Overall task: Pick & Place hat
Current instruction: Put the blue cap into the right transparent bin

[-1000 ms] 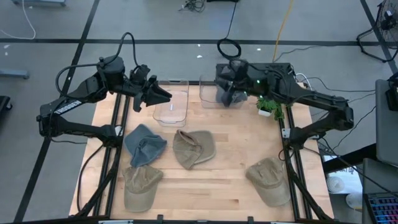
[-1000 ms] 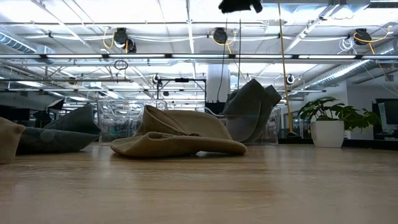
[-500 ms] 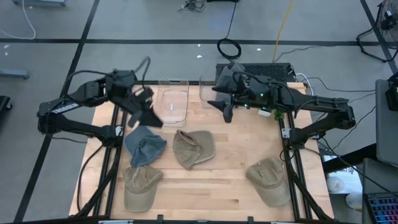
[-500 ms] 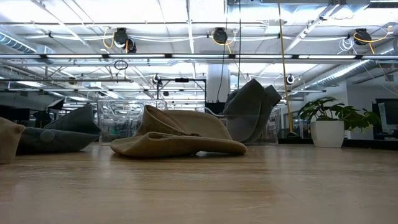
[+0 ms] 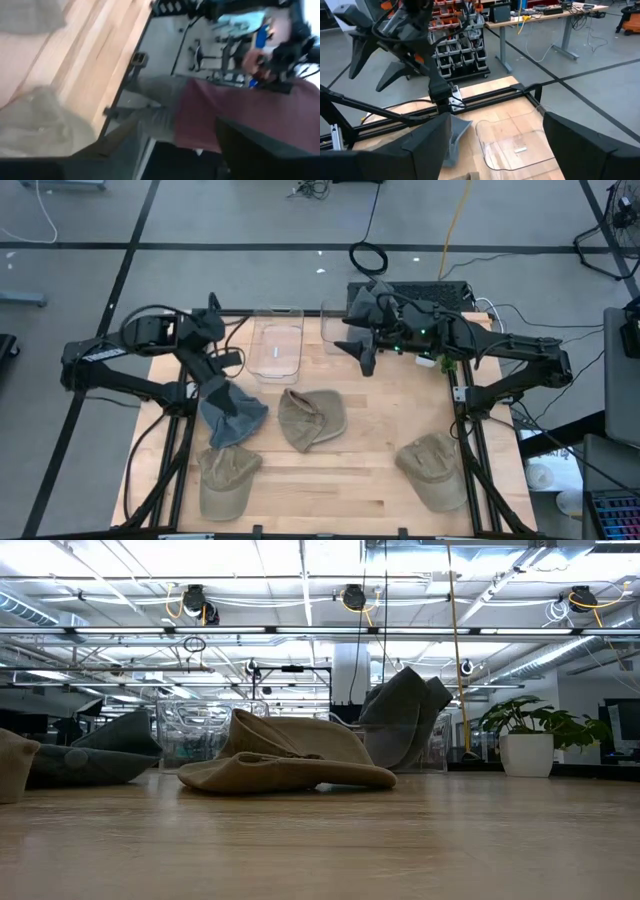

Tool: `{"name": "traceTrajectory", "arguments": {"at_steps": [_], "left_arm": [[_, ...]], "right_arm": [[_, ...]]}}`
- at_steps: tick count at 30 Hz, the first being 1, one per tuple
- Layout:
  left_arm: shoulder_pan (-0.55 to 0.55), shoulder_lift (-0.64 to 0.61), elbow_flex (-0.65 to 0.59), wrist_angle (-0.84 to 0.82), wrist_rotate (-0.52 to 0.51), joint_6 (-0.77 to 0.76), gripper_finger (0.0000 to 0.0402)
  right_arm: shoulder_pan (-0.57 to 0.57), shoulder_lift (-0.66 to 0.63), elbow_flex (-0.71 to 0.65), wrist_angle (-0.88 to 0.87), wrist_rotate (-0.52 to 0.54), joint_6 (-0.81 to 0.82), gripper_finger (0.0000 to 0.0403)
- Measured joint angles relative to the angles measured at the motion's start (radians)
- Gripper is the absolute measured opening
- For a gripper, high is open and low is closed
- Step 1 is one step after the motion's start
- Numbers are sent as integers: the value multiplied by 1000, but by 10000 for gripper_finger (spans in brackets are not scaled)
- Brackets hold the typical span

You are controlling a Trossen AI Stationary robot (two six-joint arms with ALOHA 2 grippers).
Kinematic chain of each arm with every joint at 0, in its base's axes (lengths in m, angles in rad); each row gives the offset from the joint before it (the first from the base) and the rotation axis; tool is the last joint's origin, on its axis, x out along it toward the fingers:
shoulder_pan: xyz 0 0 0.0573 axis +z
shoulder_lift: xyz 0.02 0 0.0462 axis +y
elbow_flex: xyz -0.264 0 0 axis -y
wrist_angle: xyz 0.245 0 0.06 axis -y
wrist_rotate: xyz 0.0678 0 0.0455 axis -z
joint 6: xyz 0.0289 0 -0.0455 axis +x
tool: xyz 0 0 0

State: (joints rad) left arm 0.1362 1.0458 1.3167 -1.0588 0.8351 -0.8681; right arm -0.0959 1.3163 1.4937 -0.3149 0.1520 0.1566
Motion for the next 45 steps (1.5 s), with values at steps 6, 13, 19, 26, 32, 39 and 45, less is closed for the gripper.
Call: {"name": "traceTrajectory", "arguments": {"at_steps": [6,13,19,26,32,39,45], "left_arm": [[-41,1,0,-75,-175,183,315],[-45,5,0,-255,-510,507,319],[5,80,-2,-430,-579,397,297],[-29,198,-2,-429,-545,291,277],[-132,310,-2,-433,-540,210,269],[-236,424,-2,-433,-639,38,275],[-300,495,-2,-403,-694,-107,277]], "right_arm": [[0,0,0,0,-11,-14,305],[0,0,0,-1,-105,-29,305],[0,0,0,-2,-105,-49,304],[0,0,0,-4,-105,-91,304],[0,-7,0,-29,-105,-116,304],[0,-19,0,-66,-119,-162,304],[-1,-48,-1,-93,-183,-211,304]]}}
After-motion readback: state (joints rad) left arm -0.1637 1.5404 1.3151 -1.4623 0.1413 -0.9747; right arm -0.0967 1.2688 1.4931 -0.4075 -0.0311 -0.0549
